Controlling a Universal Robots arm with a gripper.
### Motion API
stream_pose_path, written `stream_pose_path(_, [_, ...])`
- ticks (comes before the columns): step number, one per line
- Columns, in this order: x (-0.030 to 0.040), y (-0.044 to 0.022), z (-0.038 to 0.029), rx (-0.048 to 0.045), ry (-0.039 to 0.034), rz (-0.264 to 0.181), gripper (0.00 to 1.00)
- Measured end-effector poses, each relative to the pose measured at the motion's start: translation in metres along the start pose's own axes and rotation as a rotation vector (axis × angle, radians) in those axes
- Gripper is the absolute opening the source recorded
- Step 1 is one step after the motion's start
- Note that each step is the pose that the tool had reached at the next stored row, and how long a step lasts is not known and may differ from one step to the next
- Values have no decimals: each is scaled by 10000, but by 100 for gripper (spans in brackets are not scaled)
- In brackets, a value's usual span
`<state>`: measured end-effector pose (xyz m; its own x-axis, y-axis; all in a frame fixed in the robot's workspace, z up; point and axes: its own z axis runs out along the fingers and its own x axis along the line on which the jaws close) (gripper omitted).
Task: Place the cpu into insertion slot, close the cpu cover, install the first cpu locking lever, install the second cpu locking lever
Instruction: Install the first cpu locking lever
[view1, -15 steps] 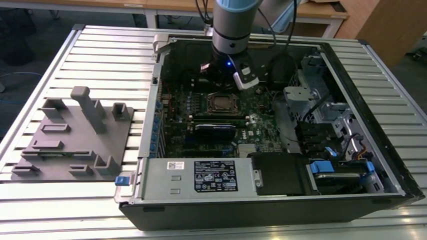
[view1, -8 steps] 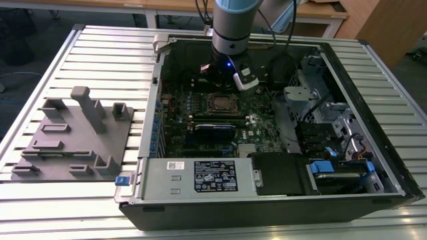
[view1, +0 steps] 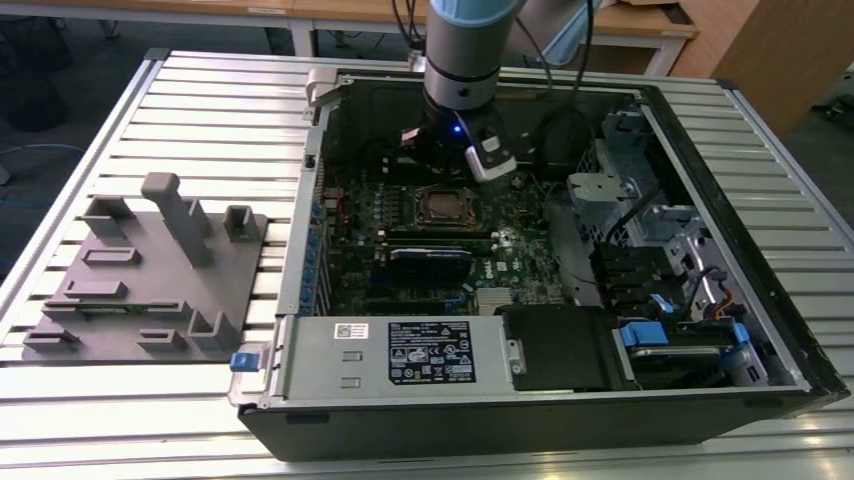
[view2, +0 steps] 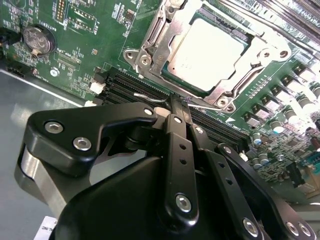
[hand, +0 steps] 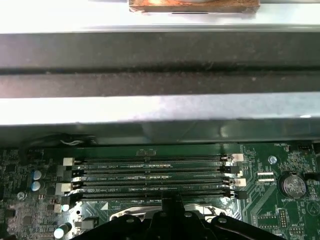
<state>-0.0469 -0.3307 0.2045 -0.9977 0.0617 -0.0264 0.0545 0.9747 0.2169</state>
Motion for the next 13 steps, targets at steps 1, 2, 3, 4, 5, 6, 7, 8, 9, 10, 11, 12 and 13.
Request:
stream_pose_path(1, [0,0,0,4,-31,139,10])
stream_pose_path(2, [0,0,-1,10,-66,300,10])
stream_pose_path(3, [0,0,-1,15,-97,440,10])
stream_pose_path(4, [0,0,-1,18,-126,571,10])
stream_pose_path(5, [-1,0,-1,21,-151,679,10])
stream_pose_path(6, [-1,0,-1,23,-163,738,10])
stream_pose_path(7, [-1,0,-1,23,-169,766,10])
stream_pose_path(8, [-1,0,-1,24,-174,785,10])
stream_pose_path(9, [0,0,-1,24,-182,800,10])
stream_pose_path(10, [0,0,0,24,-198,810,10])
stream_pose_path(11, [1,-1,2,21,-222,810,10])
stream_pose_path(12, [2,-2,7,10,-266,802,10])
stream_pose_path(13, [2,-3,10,3,-308,791,10])
